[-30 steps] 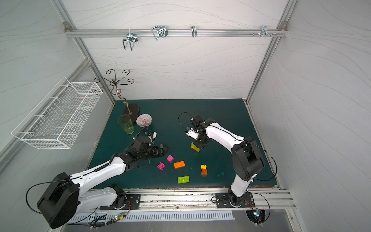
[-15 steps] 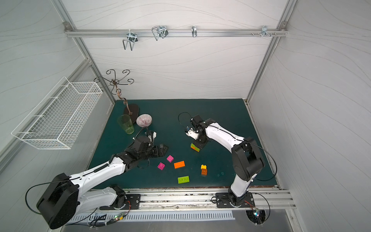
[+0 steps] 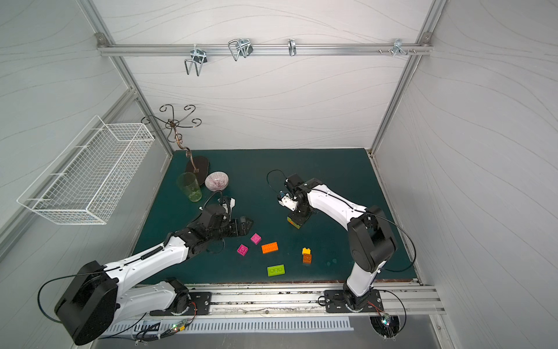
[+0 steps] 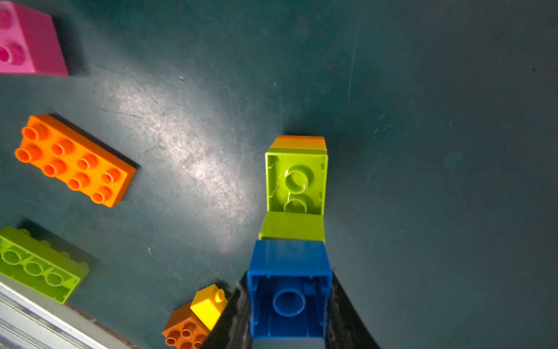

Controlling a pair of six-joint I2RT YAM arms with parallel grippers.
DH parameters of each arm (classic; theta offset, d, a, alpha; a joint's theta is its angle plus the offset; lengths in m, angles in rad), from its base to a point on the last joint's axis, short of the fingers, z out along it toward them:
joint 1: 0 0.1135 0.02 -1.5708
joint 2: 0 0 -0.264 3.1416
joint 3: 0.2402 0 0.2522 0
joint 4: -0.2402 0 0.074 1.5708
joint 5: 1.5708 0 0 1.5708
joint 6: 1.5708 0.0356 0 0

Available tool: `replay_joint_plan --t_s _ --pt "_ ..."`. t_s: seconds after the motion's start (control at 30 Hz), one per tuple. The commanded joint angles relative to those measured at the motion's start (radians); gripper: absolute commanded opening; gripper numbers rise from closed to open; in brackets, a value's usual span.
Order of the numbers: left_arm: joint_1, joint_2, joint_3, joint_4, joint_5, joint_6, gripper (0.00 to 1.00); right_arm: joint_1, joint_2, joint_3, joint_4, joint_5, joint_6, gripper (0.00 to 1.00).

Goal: Assemble the letter p with lego
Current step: Assemble the lego brick with the lego brick.

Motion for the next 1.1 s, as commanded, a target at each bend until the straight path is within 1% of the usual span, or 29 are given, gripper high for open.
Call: replay_joint_plan --t_s 0.0,0.13,0.4,0.6,0.73,0.93,1.07 --pt "-0.004 -0.004 0.002 0.033 0.002 0.027 0.99 -0.008 0.025 -0.001 -0.065 0.055 0.012 0.18" --pt "-0.003 -0.003 0.002 0.031 0.000 0.028 0.99 -0.015 0.044 -0.015 -0.040 0.052 -0.009 0.18" --pt "-0.004 -0.005 0.002 0.034 0.000 0.028 0.99 -0.019 0.062 -0.031 -0.020 -0.080 -0.010 0.18" --pt "-0.004 -0.008 0.000 0.034 -0.002 0.028 0.99 -0.018 0.103 -0.054 -0.005 -0.081 0.004 0.18" --pt "-0.004 -0.009 -0.001 0.035 -0.004 0.028 0.99 -0.018 0.128 -0.064 0.011 -0.042 0.017 0.17" --pt "-0.004 -0.011 -0.001 0.035 -0.002 0.028 0.99 -0.022 0.062 -0.063 0.048 -0.065 0.026 0.19" --pt "-0.004 -0.014 -0.003 0.037 0.000 0.026 0.99 -0.029 0.078 -0.059 0.036 -0.084 0.013 0.19"
